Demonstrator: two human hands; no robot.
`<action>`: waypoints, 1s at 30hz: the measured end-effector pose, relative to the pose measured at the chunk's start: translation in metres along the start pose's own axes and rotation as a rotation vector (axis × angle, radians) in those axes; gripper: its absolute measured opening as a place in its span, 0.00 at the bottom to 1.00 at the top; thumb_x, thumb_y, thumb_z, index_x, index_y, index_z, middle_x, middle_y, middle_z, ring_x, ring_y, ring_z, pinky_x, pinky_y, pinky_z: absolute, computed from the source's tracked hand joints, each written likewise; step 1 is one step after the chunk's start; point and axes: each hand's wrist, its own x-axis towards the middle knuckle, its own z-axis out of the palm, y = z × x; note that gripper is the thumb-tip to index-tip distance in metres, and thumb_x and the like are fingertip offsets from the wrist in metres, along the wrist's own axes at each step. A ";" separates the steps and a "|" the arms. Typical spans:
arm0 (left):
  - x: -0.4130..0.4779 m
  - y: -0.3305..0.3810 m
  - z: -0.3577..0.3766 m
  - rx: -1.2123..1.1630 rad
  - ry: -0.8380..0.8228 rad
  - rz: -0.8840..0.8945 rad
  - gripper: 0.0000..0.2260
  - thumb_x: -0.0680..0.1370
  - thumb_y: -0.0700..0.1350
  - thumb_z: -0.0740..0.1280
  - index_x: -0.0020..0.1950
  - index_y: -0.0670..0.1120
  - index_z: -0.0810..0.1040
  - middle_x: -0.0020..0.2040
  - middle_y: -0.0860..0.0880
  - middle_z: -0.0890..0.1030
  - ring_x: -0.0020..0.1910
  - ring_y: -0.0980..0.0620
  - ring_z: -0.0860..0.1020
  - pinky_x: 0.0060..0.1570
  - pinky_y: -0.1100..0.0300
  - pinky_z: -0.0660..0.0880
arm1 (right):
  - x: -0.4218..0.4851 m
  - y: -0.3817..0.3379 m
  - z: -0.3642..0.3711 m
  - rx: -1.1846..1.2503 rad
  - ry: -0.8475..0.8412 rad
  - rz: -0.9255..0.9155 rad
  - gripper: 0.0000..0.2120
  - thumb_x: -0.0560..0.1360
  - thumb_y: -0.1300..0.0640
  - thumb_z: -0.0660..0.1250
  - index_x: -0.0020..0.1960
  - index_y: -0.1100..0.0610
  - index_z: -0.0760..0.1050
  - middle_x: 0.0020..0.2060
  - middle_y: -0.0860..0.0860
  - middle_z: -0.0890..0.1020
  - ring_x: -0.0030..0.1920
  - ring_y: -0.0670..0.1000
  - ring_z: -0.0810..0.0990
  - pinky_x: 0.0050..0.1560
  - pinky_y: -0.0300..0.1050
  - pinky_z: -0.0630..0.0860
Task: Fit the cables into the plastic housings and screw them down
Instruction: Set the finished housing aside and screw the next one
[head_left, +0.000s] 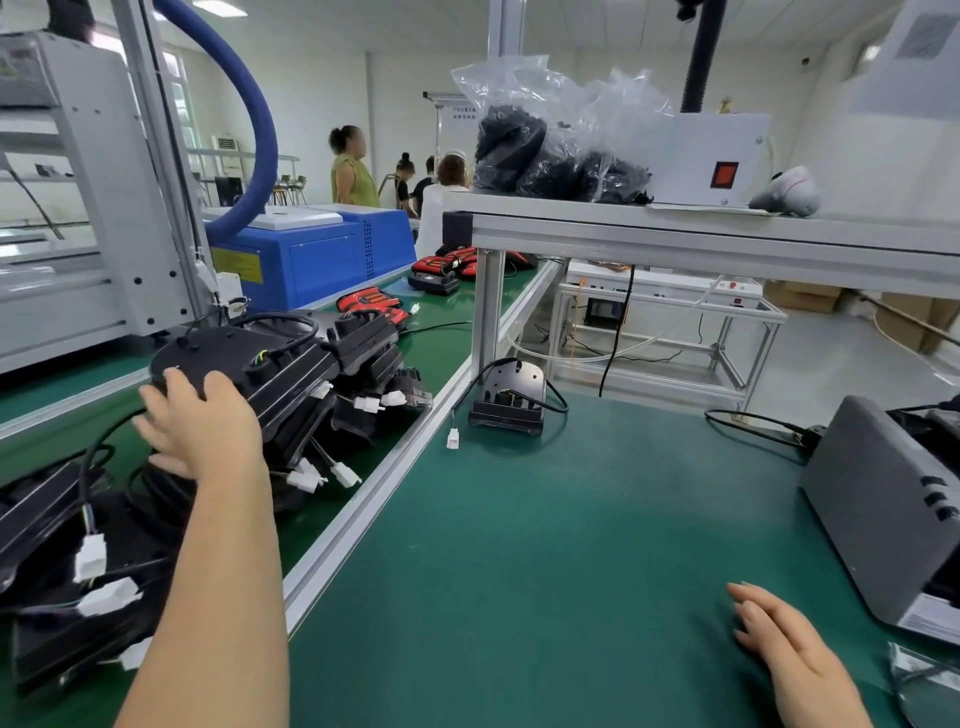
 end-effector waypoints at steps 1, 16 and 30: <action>0.000 0.001 -0.001 0.035 -0.034 0.020 0.23 0.80 0.49 0.54 0.76 0.48 0.62 0.78 0.48 0.56 0.77 0.44 0.49 0.73 0.40 0.44 | -0.001 -0.001 0.000 0.003 -0.001 0.000 0.09 0.78 0.64 0.62 0.50 0.55 0.80 0.57 0.50 0.78 0.55 0.57 0.78 0.43 0.22 0.72; -0.011 0.013 -0.002 0.221 -0.079 0.223 0.25 0.81 0.56 0.57 0.75 0.47 0.63 0.78 0.44 0.53 0.77 0.43 0.47 0.72 0.38 0.43 | -0.004 -0.005 0.000 -0.037 -0.022 -0.004 0.09 0.77 0.63 0.64 0.49 0.51 0.80 0.57 0.49 0.79 0.58 0.56 0.77 0.59 0.47 0.68; -0.059 0.032 0.062 0.671 -0.074 0.556 0.36 0.76 0.61 0.62 0.78 0.47 0.53 0.79 0.42 0.49 0.76 0.36 0.43 0.72 0.38 0.37 | -0.001 0.002 -0.001 -0.055 -0.022 -0.094 0.13 0.74 0.68 0.67 0.45 0.49 0.81 0.54 0.46 0.80 0.55 0.44 0.76 0.52 0.27 0.71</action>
